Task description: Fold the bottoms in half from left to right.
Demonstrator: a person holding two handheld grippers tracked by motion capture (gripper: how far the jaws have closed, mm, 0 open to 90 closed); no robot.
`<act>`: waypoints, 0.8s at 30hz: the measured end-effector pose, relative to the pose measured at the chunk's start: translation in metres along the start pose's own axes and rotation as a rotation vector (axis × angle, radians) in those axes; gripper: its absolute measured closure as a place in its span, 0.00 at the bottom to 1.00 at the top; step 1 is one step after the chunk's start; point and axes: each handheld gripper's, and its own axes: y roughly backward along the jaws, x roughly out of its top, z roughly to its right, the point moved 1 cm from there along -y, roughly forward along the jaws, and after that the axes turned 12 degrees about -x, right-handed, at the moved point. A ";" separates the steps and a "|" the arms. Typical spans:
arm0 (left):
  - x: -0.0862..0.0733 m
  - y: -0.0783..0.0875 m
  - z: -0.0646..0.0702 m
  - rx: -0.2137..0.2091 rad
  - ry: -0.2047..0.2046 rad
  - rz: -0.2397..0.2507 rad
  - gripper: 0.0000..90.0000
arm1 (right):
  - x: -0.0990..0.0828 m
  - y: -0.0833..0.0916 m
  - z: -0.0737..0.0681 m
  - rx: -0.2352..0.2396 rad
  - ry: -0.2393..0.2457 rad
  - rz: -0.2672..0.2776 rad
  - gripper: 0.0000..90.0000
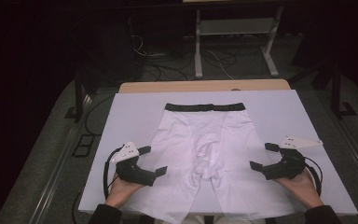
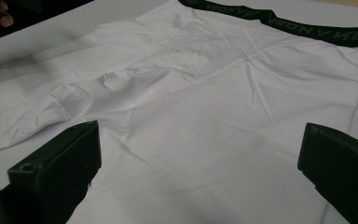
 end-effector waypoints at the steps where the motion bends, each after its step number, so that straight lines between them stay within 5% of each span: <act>1: 0.000 0.000 0.000 -0.001 -0.001 -0.002 0.00 | 0.000 0.000 0.000 -0.001 0.000 0.001 0.00; 24: -0.002 -0.001 0.003 0.005 -0.005 -0.026 0.00 | 0.018 0.002 -0.014 -0.025 0.071 -0.011 0.00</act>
